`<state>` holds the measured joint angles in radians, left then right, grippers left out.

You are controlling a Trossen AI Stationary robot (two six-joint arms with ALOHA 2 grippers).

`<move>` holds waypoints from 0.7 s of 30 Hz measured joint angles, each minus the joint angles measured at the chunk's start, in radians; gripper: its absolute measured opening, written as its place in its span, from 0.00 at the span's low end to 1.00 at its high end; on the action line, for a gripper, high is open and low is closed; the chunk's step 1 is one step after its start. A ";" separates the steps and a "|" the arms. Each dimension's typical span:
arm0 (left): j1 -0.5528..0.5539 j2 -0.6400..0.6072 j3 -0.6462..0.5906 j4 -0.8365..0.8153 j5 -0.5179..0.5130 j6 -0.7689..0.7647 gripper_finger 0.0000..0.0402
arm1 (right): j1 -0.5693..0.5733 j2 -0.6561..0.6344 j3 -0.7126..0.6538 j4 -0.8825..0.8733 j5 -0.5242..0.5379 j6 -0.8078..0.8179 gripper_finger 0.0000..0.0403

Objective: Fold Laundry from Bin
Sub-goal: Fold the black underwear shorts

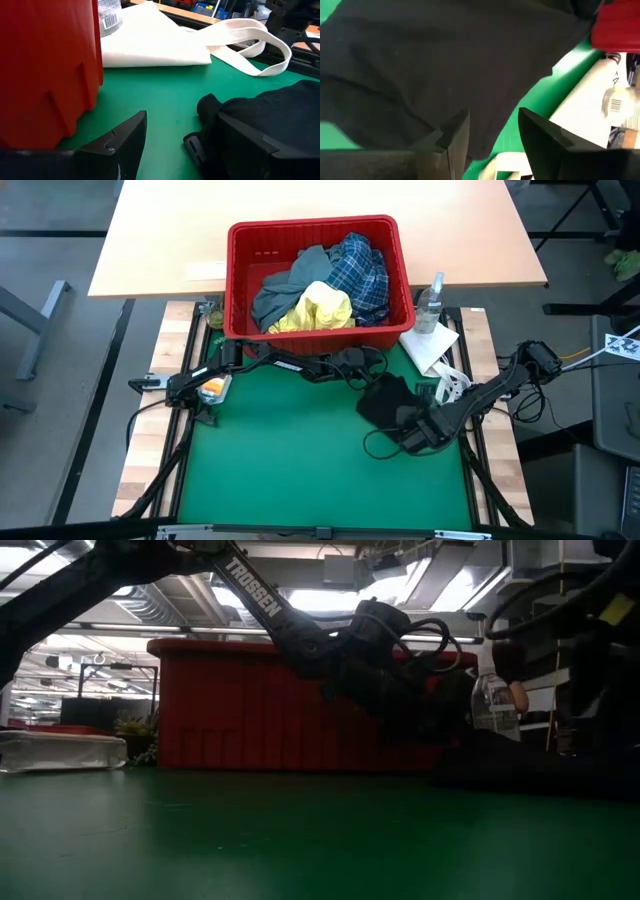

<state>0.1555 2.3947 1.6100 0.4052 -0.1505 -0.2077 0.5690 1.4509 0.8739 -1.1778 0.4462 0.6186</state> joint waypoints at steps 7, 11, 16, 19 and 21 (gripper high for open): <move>0.002 0.000 0.000 0.006 -0.019 -0.007 0.56 | 0.000 0.000 -0.025 0.006 -0.078 0.001 0.42; -0.006 0.000 0.000 0.005 -0.067 -0.027 0.56 | 0.000 0.000 -0.025 0.008 -0.090 0.001 0.42; -0.018 0.000 0.000 0.019 -0.024 -0.004 0.56 | 0.000 0.000 -0.025 0.008 -0.106 0.001 0.42; -0.028 0.000 0.000 -0.001 -0.046 -0.001 0.56 | 0.000 0.000 -0.025 0.008 -0.108 0.001 0.42; -0.032 0.000 0.000 -0.004 -0.069 0.011 0.56 | 0.000 0.000 -0.025 0.008 -0.109 0.001 0.42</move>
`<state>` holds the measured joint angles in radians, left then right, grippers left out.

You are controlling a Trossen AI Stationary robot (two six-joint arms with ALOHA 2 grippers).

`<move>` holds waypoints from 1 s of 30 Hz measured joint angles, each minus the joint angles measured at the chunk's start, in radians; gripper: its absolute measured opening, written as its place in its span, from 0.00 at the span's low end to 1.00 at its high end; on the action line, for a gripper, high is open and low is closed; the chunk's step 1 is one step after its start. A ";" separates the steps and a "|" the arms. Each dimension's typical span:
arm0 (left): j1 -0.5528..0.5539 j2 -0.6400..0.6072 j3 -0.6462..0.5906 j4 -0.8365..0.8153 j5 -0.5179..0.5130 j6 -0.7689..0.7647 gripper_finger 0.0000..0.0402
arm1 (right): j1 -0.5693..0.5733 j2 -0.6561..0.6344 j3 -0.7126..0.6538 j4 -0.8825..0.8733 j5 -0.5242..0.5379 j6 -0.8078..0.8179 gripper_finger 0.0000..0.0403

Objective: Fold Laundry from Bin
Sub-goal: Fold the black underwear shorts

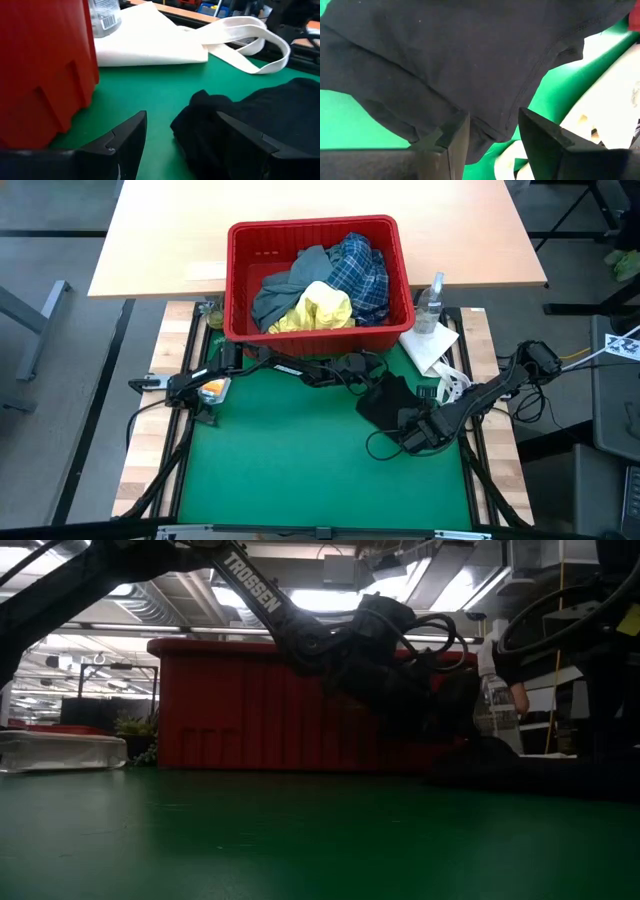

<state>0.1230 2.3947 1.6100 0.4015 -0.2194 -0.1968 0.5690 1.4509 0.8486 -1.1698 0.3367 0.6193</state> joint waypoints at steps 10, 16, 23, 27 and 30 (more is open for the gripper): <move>-0.015 -0.008 0.000 0.002 -0.043 -0.032 0.56 | 0.000 0.000 0.000 0.039 0.066 0.000 0.42; -0.056 -0.008 0.000 0.002 0.028 -0.037 0.56 | 0.000 0.000 -0.008 0.213 0.095 -0.029 0.42; -0.095 -0.008 0.000 -0.070 0.030 -0.037 0.56 | 0.000 0.001 -0.108 0.462 0.065 -0.075 0.42; -0.102 -0.008 0.000 -0.156 0.028 -0.037 0.56 | 0.000 0.001 -0.163 0.535 0.010 -0.069 0.42; -0.104 -0.008 0.000 -0.211 0.026 -0.037 0.56 | 0.000 -0.001 -0.206 0.589 -0.028 -0.066 0.42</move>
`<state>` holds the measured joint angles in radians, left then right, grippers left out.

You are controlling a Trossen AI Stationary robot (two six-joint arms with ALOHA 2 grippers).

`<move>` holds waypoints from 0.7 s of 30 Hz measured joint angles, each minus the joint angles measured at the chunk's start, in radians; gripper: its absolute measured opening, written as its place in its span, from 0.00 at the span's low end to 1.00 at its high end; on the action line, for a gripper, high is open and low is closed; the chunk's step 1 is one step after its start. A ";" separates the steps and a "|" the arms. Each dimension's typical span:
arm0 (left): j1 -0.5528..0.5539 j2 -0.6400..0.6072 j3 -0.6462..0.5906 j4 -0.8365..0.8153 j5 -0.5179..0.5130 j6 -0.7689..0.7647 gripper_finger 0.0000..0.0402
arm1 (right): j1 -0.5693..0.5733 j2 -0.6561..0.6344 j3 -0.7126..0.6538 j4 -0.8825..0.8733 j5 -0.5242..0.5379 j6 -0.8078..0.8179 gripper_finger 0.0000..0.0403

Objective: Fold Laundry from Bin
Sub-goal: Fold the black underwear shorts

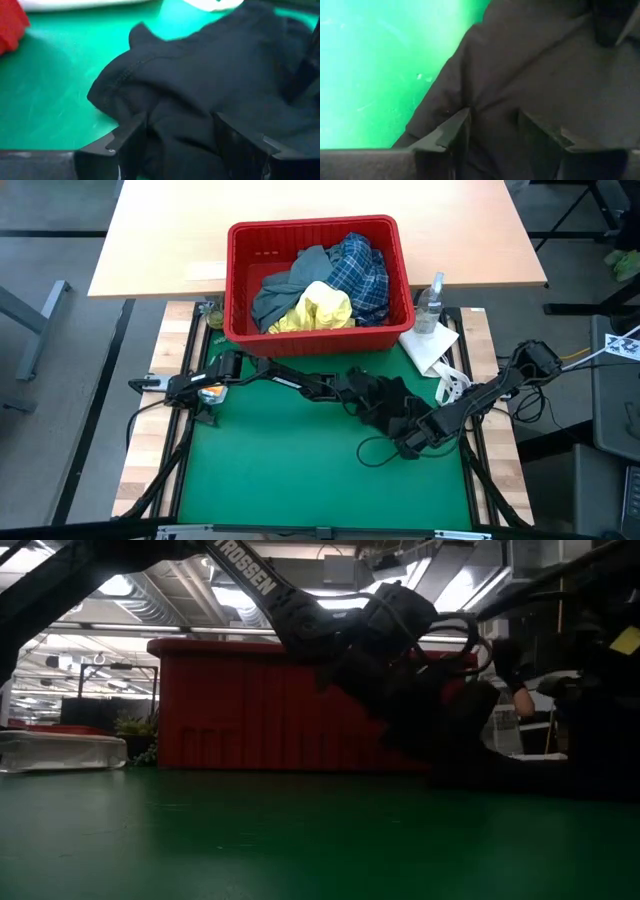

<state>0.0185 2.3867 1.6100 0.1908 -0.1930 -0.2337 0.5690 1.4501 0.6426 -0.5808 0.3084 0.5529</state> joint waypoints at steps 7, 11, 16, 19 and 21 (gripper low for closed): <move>0.000 0.000 0.000 -0.048 0.001 0.000 0.56 | -0.001 -0.005 -0.018 0.010 -0.067 -0.008 0.42; 0.000 -0.016 0.000 -0.064 0.001 0.000 0.56 | -0.001 -0.002 0.016 -0.030 -0.083 -0.036 0.42; 0.001 -0.073 0.000 -0.075 0.002 0.003 0.56 | 0.001 0.001 0.099 -0.166 -0.098 -0.055 0.42; -0.002 -0.103 0.000 -0.092 0.033 0.005 0.56 | 0.001 0.000 0.140 -0.220 -0.091 -0.061 0.42; -0.007 -0.114 0.000 -0.109 0.066 0.004 0.56 | 0.001 0.000 0.164 -0.216 -0.090 -0.062 0.42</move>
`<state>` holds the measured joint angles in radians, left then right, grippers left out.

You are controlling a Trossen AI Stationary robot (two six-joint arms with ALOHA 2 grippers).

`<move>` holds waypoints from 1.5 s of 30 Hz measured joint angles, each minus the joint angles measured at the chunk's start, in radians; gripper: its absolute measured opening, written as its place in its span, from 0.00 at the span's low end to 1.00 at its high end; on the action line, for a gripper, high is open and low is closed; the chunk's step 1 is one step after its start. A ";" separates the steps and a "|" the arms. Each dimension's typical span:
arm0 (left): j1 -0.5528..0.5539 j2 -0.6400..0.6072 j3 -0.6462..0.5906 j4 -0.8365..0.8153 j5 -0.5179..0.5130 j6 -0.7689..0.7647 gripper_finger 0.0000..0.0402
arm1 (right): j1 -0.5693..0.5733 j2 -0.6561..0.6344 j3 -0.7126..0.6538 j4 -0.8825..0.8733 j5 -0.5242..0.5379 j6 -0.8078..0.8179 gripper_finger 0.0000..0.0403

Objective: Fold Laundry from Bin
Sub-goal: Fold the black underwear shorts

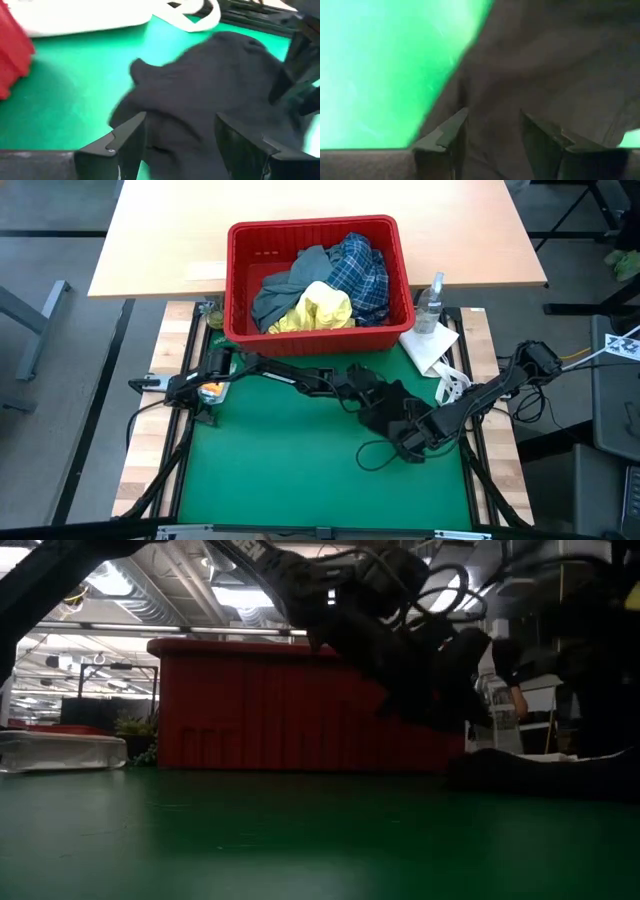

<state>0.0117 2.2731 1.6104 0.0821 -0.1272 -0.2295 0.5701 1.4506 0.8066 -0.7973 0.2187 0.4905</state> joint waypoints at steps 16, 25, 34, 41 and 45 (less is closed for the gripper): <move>-0.092 0.005 -0.001 -0.245 -0.029 0.031 0.56 | 0.112 0.031 0.016 0.004 0.049 0.048 0.42; -0.097 0.005 -0.001 -0.286 -0.047 0.031 0.56 | 0.133 0.154 0.020 0.007 -0.068 0.062 0.42; -0.097 0.004 0.000 -0.346 -0.047 0.056 0.56 | 0.145 0.140 0.017 0.004 -0.097 0.054 0.42; -0.104 0.004 0.033 -0.397 -0.029 0.056 0.56 | 0.145 0.099 0.027 0.001 -0.115 0.052 0.42; -0.113 0.004 0.101 -0.482 -0.025 0.056 0.56 | 0.145 0.055 0.052 -0.027 -0.110 0.027 0.42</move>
<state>-0.1016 2.2768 1.7110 -0.3999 -0.1520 -0.1730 0.7155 1.5060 0.8583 -0.8238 0.1087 0.5174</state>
